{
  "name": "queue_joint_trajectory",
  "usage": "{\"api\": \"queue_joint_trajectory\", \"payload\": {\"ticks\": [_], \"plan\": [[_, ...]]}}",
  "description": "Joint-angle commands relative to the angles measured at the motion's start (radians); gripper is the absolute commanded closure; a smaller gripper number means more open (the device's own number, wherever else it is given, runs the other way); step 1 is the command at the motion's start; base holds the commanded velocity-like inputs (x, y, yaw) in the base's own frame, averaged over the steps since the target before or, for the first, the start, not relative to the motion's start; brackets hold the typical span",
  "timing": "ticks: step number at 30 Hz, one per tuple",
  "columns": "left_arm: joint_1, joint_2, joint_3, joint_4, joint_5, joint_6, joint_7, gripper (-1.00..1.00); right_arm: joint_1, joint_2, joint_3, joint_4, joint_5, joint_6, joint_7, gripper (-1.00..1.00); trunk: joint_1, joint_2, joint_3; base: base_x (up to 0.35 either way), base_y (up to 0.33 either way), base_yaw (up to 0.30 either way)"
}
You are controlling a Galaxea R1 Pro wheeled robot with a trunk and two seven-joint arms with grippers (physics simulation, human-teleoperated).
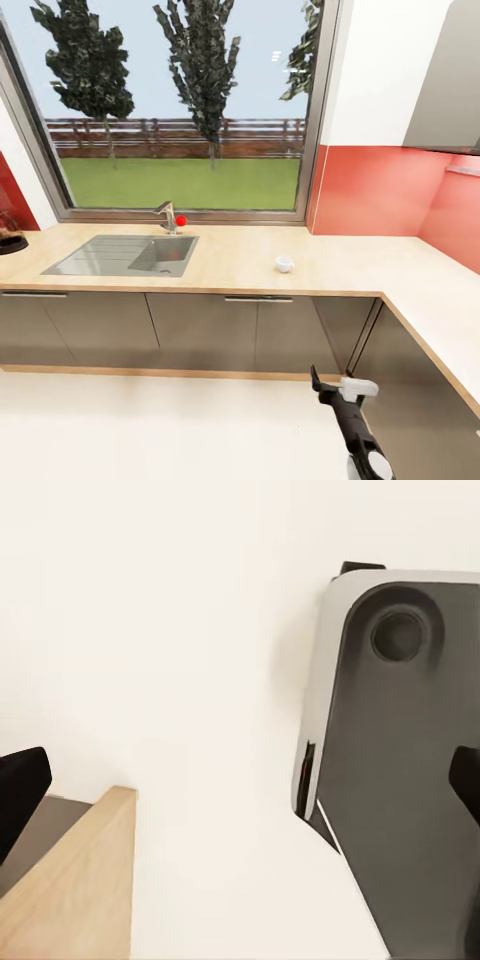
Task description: Set up a coffee station on the kitchen countertop: keep the coffee maker on the countertop, move the bottle of coffee from the kitchen shelf to the counter next to the coffee maker, place a paper coffee filter on top of the coffee maker, put the saucer next to the coffee maker with the coffee cup on the saucer, and place the electric kettle next to the coffee maker.
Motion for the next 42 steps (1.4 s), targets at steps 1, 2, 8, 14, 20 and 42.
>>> {"api": "queue_joint_trajectory", "payload": {"ticks": [1,2,8,14,20,42], "plan": [[-0.001,0.001,0.008,0.001,-0.011,-0.004,0.001,-1.0,-0.002,0.003,-0.003,-0.026,-0.014,-0.002,0.006,-1.0,0.001,-0.002,-0.002,0.0,0.0,0.0],[-0.001,0.005,0.008,0.001,-0.011,-0.002,0.001,-1.0,-0.009,0.005,-0.002,-0.074,-0.031,-0.001,0.002,-1.0,0.001,-0.002,-0.002,0.0,0.0,0.0],[-0.001,0.009,0.008,0.003,-0.009,0.005,0.002,-1.0,-0.364,0.008,0.002,-0.118,-0.057,0.319,-0.008,-1.0,0.001,-0.002,-0.002,0.26,0.0,0.0],[-0.001,0.007,0.009,0.019,-0.009,0.005,0.002,-1.0,-0.533,0.01,0.017,-0.056,-0.054,0.476,-0.01,-1.0,0.001,-0.002,-0.002,0.334,0.0,0.0],[-0.001,0.007,0.01,0.024,-0.008,0.011,0.003,-1.0,-0.617,0.009,0.06,0.043,-0.047,0.562,-0.01,-1.0,0.001,-0.002,-0.002,0.337,0.0,0.0],[0.009,0.006,0.011,0.071,-0.006,0.065,0.004,-1.0,-0.63,-0.002,0.066,0.116,-0.027,0.575,-0.023,-1.0,0.001,-0.002,-0.002,0.308,-0.15,0.0]]}}
